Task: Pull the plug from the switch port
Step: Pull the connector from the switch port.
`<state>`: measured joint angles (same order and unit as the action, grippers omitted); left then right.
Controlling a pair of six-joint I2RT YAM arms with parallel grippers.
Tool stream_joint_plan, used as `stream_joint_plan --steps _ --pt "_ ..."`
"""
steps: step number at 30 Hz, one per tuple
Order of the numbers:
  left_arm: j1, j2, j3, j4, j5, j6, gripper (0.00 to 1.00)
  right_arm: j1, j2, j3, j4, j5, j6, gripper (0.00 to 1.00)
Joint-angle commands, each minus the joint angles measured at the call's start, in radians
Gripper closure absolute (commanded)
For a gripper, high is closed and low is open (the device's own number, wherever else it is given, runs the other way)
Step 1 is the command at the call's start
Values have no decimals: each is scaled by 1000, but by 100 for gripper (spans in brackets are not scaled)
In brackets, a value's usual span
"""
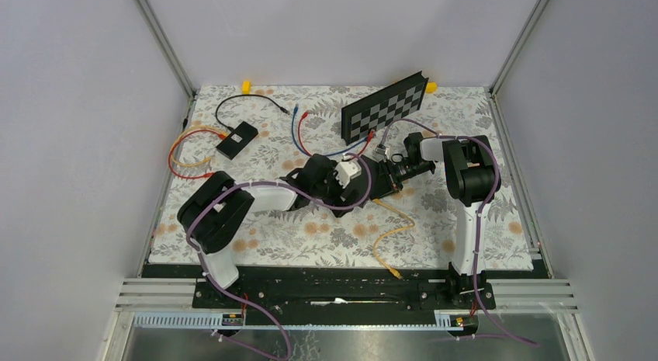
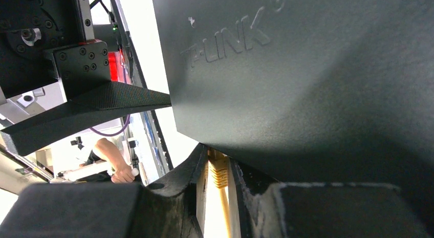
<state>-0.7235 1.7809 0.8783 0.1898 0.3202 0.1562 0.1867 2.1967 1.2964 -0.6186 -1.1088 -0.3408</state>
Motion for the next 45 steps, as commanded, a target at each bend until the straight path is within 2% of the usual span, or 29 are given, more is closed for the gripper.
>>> stream_joint_plan --steps 1,9,15,24,29,45 --pt "-6 -69 -17 65 -55 -4 1 10 40 7 -44 57 -17 97" --pt "-47 -127 -45 107 -170 51 1 11 43 11 -49 53 -20 100" --pt "-138 -147 -73 142 -246 156 1 10 45 12 -53 51 -23 100" --pt "-249 -65 -47 174 -317 190 1 10 46 14 -55 53 -26 100" --pt "-264 -2 -8 186 -376 187 1 10 46 15 -57 52 -26 100" --pt "-262 79 35 190 -477 166 17 10 70 44 -125 29 -80 100"
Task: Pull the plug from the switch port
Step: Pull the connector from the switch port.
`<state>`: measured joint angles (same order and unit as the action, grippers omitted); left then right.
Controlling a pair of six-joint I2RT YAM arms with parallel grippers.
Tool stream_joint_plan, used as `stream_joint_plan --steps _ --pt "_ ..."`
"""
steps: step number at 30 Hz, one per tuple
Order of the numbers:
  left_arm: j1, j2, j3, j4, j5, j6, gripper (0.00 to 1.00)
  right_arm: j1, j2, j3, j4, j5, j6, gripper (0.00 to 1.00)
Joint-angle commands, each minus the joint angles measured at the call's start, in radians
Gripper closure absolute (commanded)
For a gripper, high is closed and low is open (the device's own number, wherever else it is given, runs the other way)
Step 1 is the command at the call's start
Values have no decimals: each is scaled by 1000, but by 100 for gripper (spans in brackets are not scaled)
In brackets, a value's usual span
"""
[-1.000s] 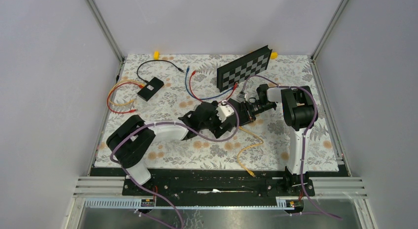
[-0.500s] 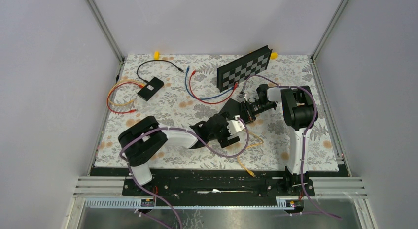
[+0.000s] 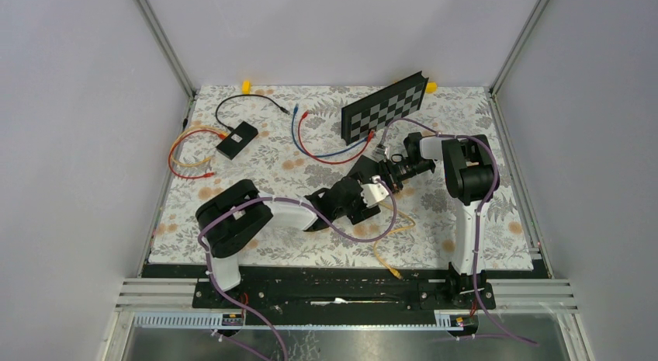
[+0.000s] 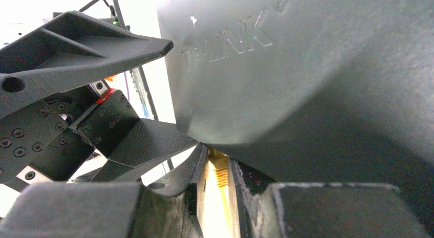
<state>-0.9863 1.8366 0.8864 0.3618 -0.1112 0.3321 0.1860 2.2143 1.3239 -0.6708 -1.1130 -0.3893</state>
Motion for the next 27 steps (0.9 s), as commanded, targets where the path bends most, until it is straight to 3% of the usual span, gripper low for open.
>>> stream_joint_plan --steps 1,5,8,13,19,27 --pt "3 24 24 15 -36 -17 20 11 58 24 -85 30 -39 100" --pt "4 34 23 -14 3 -30 35 11 82 47 -132 22 -66 100" --pt "4 32 13 -22 29 -43 39 11 93 60 -152 23 -76 100" --pt "4 32 16 -32 41 -76 42 11 91 49 -142 -23 -57 100" --pt "4 57 27 -53 38 -114 45 12 48 -39 22 -47 72 100" --pt "5 71 26 -62 52 -117 46 11 78 58 -168 9 -85 100"
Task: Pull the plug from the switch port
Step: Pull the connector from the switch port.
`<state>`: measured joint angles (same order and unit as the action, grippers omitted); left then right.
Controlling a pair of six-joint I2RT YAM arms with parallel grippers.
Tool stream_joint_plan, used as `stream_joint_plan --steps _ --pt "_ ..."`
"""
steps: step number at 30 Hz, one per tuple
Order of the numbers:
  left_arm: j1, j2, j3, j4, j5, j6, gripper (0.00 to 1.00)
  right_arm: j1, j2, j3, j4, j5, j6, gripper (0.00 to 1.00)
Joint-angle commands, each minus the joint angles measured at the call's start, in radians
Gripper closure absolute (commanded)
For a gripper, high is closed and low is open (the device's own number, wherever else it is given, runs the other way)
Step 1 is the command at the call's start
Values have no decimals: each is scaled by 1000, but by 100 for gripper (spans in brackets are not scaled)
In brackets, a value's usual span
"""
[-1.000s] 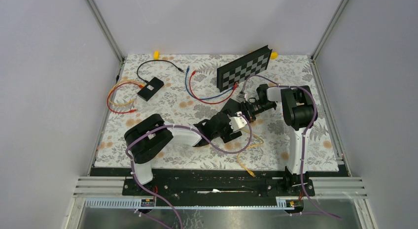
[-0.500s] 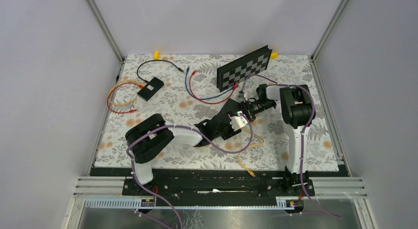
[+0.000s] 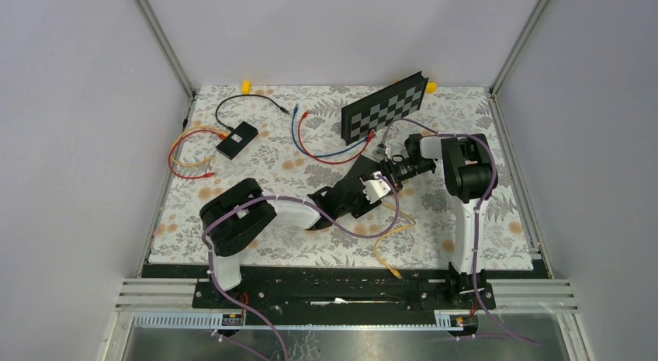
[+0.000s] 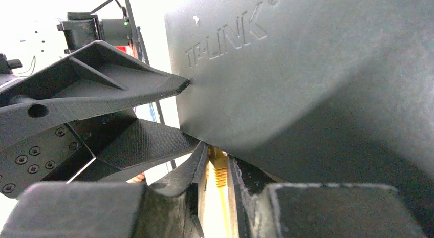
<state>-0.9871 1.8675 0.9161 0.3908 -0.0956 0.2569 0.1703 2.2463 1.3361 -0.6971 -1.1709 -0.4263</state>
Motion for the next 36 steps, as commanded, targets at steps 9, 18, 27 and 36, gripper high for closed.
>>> stream_joint_plan --steps 9,18,27,36 --pt "9 43 9 -94 44 -69 45 26 16 -25 -7 31 83 100" --pt "28 35 7 -97 76 -88 45 10 -13 -21 -5 113 48 100" --pt "45 27 0 -84 117 -117 45 0 12 -14 -26 64 49 100" --pt "50 12 -13 -88 110 -66 31 -7 24 7 -60 73 16 100"
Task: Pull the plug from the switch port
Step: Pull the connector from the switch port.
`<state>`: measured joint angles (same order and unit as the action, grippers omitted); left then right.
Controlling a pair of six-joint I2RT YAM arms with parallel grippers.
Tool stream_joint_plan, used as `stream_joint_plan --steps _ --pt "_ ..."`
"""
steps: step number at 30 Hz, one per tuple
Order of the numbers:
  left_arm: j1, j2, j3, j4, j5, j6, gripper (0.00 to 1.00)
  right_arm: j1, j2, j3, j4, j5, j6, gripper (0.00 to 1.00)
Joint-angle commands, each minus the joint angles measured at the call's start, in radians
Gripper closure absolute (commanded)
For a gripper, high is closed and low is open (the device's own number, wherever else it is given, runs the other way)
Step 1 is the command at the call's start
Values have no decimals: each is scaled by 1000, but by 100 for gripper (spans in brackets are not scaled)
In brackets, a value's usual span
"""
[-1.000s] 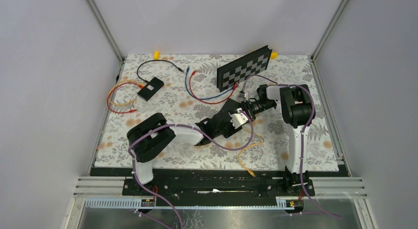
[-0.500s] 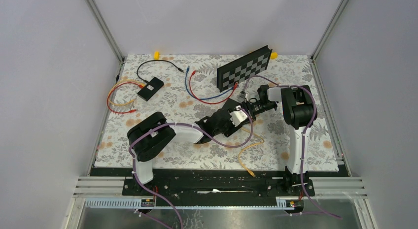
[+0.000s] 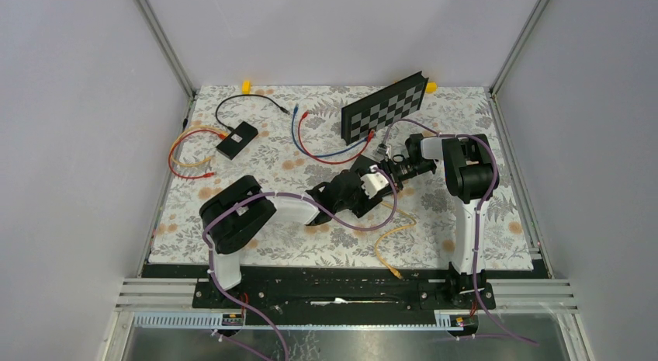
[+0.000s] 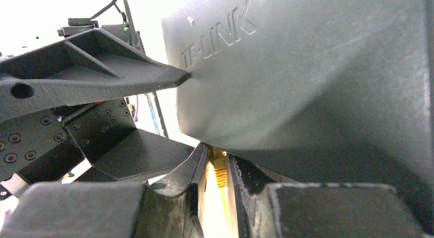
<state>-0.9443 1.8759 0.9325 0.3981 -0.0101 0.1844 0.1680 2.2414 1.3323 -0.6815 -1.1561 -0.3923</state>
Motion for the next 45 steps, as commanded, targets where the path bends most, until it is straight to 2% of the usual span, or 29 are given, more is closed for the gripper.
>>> stream_joint_plan --steps 1,7,15,21,25,29,38,45 --pt "6 0 -30 -95 23 12 27 -6 26 12 -81 59 -24 100" --pt "7 -20 -40 -70 -62 48 18 -7 32 25 -111 56 -47 100" --pt "6 1 -40 -42 -185 101 17 -9 55 42 -138 58 -69 100" --pt "6 23 -28 -70 -159 83 23 -9 48 57 -172 82 -103 100" --pt "6 29 -22 -80 -153 61 26 -9 65 44 -163 2 -77 100" --pt "8 31 -24 -86 -139 45 27 -8 89 45 -165 5 -78 100" --pt "8 20 -26 -84 -115 29 23 -11 36 62 -179 83 -104 100" --pt "10 7 -33 -79 -104 28 21 -12 29 108 -288 131 -200 100"
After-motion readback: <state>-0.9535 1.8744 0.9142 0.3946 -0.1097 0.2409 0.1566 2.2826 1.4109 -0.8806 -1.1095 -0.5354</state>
